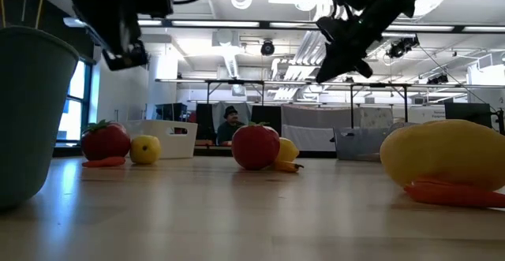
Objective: Sort produce into baskets
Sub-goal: Put the red chili pepper into the black transparent bin
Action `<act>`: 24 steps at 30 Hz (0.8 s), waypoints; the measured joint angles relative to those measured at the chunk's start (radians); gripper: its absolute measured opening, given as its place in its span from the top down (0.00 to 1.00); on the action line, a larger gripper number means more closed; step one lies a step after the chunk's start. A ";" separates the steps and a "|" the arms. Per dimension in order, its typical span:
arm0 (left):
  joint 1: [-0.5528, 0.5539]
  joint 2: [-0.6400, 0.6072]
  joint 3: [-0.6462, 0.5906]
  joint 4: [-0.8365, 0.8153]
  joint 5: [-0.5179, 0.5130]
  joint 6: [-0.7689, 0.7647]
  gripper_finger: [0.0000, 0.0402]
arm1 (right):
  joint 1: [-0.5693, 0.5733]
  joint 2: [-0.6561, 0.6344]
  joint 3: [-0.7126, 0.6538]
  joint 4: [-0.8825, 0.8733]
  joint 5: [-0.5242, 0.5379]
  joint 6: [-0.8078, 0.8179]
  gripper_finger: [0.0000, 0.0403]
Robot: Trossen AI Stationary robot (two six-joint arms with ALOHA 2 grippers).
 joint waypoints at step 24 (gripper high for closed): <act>0.335 0.001 -0.098 0.509 0.138 0.274 1.00 | 0.445 0.001 0.000 0.137 0.350 0.338 1.00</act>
